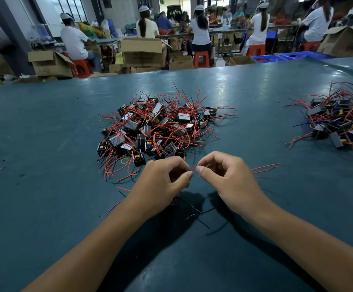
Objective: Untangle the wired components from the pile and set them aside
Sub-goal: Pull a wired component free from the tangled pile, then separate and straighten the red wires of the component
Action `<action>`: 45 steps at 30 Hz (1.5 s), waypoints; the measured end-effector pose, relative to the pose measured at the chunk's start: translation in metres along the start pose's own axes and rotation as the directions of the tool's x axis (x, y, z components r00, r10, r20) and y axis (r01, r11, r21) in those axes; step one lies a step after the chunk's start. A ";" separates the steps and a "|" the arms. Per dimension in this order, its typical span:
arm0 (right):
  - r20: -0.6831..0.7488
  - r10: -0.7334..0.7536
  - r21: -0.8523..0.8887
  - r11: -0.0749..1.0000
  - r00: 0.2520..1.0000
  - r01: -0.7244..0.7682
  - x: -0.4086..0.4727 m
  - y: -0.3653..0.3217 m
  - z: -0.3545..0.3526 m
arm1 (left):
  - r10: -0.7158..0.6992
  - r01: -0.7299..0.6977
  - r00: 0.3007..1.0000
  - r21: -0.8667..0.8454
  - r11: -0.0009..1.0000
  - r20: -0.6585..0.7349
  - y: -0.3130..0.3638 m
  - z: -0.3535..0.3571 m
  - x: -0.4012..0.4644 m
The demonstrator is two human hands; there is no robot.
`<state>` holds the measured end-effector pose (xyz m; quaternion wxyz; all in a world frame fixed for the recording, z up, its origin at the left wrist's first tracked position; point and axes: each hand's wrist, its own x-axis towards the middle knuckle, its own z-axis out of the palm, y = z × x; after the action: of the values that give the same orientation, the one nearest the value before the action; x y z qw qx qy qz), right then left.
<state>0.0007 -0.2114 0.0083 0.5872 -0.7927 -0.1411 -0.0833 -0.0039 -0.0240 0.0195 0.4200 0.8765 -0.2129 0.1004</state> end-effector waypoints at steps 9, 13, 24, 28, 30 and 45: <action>-0.022 0.000 0.049 0.999 1.000 0.001 0.001 -0.001 0.002 | 0.025 -0.025 1.000 -0.001 1.000 -0.001 0.000 0.002 0.000; -0.029 0.006 0.065 0.998 1.000 -0.005 0.002 -0.002 0.002 | 0.030 -0.030 1.000 0.001 1.000 0.001 0.001 0.003 0.000; -0.021 0.034 0.019 0.999 0.999 -0.033 0.003 -0.001 0.004 | 0.026 -0.029 0.998 -0.051 0.998 -0.054 0.002 0.003 0.000; 0.001 0.017 -0.002 1.000 1.000 -0.017 0.003 0.000 0.004 | 0.165 -0.148 0.974 0.113 0.982 -0.154 0.008 -0.002 0.004; 0.012 -0.015 -0.042 0.999 1.000 0.016 0.002 -0.002 0.003 | 0.238 -0.209 0.964 0.210 0.955 -0.119 0.011 -0.002 0.005; 0.110 -0.033 0.039 0.999 0.993 0.029 0.003 0.000 -0.003 | -0.033 0.042 0.994 -0.083 0.996 0.102 -0.005 -0.007 0.006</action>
<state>0.0041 -0.2139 0.0098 0.5919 -0.7826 -0.1873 -0.0459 0.0037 -0.0177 0.0226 0.4474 0.8656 -0.2214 0.0389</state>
